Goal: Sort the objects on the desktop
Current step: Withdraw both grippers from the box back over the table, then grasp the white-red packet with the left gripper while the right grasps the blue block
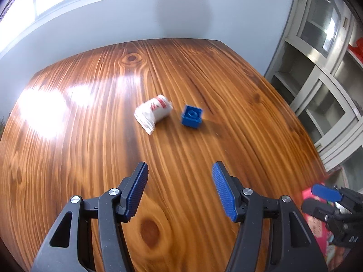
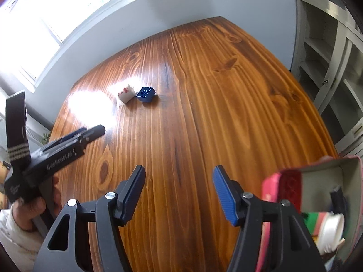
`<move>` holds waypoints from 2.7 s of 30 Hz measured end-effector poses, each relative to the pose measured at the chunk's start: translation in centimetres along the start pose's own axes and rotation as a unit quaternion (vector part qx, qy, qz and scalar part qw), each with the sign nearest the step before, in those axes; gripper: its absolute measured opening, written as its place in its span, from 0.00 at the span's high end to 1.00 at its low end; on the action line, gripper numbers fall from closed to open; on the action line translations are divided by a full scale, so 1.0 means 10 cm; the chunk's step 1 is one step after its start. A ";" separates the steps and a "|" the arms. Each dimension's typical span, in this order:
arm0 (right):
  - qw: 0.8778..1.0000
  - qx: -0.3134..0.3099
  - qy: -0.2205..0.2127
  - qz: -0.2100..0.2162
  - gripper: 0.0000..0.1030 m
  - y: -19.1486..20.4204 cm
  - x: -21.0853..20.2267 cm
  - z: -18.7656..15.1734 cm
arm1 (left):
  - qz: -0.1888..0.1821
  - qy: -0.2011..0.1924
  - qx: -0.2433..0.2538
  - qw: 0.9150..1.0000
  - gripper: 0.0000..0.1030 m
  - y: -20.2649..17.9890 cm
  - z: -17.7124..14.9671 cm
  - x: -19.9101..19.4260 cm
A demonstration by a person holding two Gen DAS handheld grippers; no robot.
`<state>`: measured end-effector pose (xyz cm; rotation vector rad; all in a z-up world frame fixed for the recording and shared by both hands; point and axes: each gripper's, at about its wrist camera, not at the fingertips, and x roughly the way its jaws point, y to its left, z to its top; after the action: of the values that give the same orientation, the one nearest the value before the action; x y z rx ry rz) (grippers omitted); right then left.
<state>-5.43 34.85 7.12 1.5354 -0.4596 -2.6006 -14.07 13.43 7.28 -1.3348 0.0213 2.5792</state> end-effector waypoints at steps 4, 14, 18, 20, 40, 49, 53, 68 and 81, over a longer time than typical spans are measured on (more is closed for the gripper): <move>1.000 -0.004 0.012 -0.010 0.36 0.07 0.19 0.11 | 0.002 -0.005 0.003 1.000 0.39 0.17 0.21 0.24; 0.999 -0.008 0.026 -0.022 0.36 0.16 0.59 0.47 | -0.016 -0.011 0.032 0.999 0.39 0.38 0.65 0.69; 0.999 -0.017 0.027 -0.023 0.36 0.22 0.72 0.60 | -0.026 -0.005 0.046 0.999 0.39 0.41 0.73 0.87; 0.999 -0.018 0.028 -0.023 0.36 0.23 0.79 0.66 | -0.032 0.002 0.050 0.998 0.39 0.44 0.74 0.97; 0.998 -0.055 0.017 -0.018 0.35 0.51 1.34 1.05 | -0.067 -0.002 0.027 0.997 0.61 0.60 0.69 1.04; 0.996 -0.088 0.023 -0.019 0.35 0.72 1.63 1.15 | -0.066 -0.021 0.006 0.998 0.61 0.71 0.64 0.79; 0.995 -0.096 0.029 -0.027 0.36 0.76 1.74 1.17 | -0.062 -0.023 -0.004 0.998 0.61 0.76 0.59 0.72; 0.994 -0.103 0.017 -0.035 0.53 0.63 1.33 0.88 | -0.053 -0.023 -0.012 0.998 0.61 0.58 0.48 0.47; 0.998 -0.033 -0.016 -0.051 0.53 -0.17 -0.03 0.13 | -0.098 -0.020 0.045 0.994 0.61 -0.53 0.08 -0.18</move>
<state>-6.33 36.76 7.45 1.5389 -0.3031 -2.6895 -12.62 18.29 9.71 -1.1909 -0.0006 2.4104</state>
